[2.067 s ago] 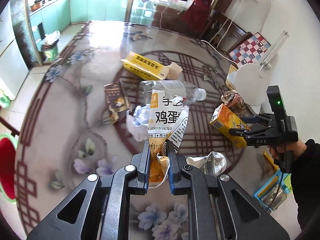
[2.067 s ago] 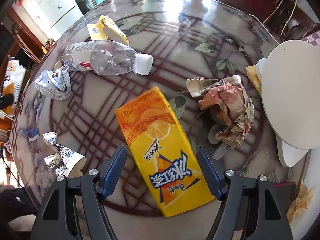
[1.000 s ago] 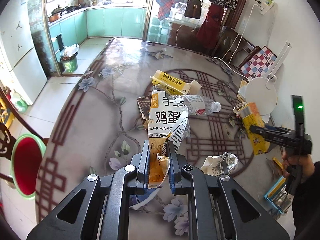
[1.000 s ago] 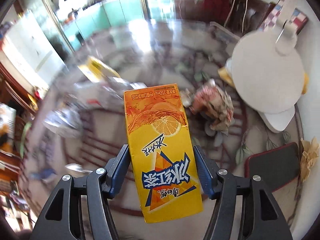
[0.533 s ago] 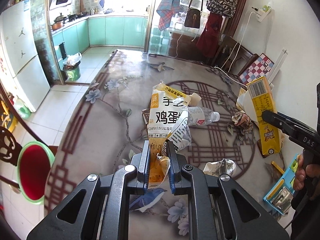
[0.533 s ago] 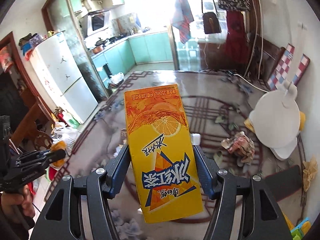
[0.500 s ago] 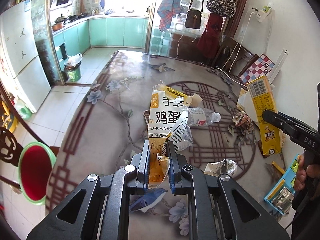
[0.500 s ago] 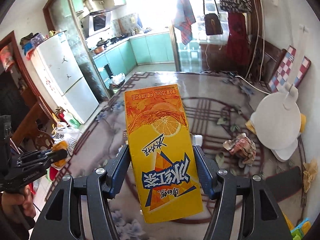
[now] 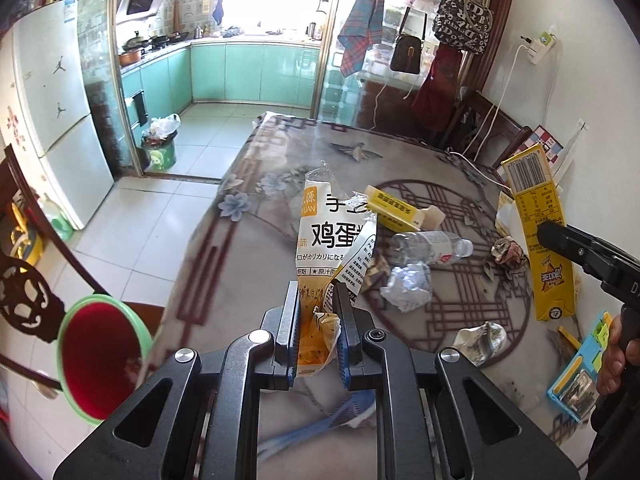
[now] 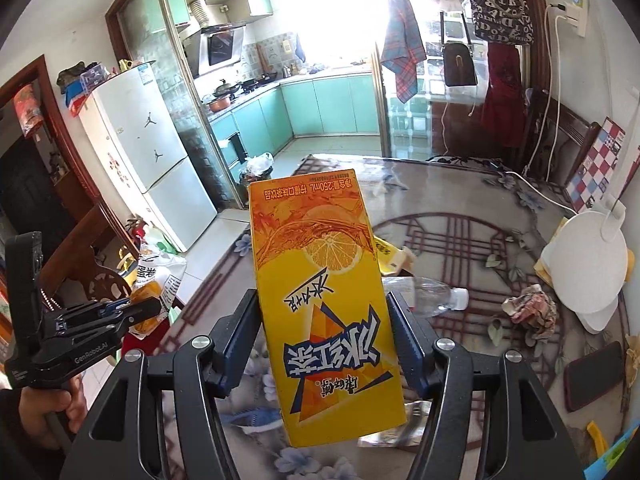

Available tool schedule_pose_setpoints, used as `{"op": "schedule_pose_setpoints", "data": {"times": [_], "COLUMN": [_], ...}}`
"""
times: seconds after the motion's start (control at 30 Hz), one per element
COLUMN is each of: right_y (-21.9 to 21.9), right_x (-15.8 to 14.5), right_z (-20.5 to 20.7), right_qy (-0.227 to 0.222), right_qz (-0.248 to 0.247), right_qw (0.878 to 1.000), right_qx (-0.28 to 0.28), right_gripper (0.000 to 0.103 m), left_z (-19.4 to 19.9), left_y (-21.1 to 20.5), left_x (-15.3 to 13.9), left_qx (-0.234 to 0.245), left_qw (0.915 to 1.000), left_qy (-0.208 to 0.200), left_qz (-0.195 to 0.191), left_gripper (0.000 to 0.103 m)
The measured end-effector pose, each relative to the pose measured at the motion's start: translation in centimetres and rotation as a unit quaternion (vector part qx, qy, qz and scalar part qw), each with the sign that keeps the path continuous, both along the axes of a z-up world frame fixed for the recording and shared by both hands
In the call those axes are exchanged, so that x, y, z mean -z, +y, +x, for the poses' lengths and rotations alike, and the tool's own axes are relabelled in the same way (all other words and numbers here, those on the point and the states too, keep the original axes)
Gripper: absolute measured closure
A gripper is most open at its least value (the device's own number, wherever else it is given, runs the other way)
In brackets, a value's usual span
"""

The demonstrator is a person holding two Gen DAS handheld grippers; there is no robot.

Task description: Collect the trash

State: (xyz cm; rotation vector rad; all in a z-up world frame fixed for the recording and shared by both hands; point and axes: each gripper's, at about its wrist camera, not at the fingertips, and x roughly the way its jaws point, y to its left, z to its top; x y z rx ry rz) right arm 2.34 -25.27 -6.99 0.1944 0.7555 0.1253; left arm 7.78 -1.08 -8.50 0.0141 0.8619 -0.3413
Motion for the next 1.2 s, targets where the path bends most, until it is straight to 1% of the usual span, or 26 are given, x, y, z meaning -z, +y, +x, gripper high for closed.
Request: {"op": "schedule_pose_setpoints", "data": {"times": [0.1, 0.27, 0.5, 0.7, 0.87, 1.07, 1.2], "right_y": [2.6, 6.9, 13.1, 18.5, 23.0, 28.2, 31.1], "right_x": [-0.2, -0.4, -0.7, -0.8, -0.6, -0.1, 0.4], "right_z": [0.6, 1.6, 3.0, 4.5, 5.9, 7.7, 8.7], "right_qy": [0.001, 0.002, 0.004, 0.007, 0.010, 0.013, 0.021], "right_qz": [0.000, 0.000, -0.006, -0.009, -0.008, -0.008, 0.000], "right_qw": [1.000, 1.000, 1.000, 0.998, 0.995, 0.990, 0.987], "right_qx": [-0.003, -0.008, -0.027, -0.057, -0.096, -0.139, -0.160], "right_gripper": [0.041, 0.041, 0.041, 0.041, 0.041, 0.041, 0.041], "left_z": [0.5, 1.1, 2.0, 2.2, 2.3, 2.6, 3.2], "left_y": [1.8, 5.1, 10.5, 14.7, 18.1, 22.0, 24.1], "left_x": [-0.3, -1.6, -2.9, -2.7, -2.1, -1.1, 0.0], "left_qx": [-0.002, -0.011, -0.034, -0.060, -0.088, -0.123, -0.139], "left_qw": [0.9997, 0.9982, 0.9958, 0.9944, 0.9929, 0.9901, 0.9890], "left_qy": [-0.014, -0.047, -0.079, -0.081, -0.073, -0.060, -0.041], "left_qz": [0.019, 0.035, 0.034, 0.031, 0.032, 0.033, 0.029], "left_gripper": [0.088, 0.088, 0.088, 0.088, 0.088, 0.088, 0.088]}}
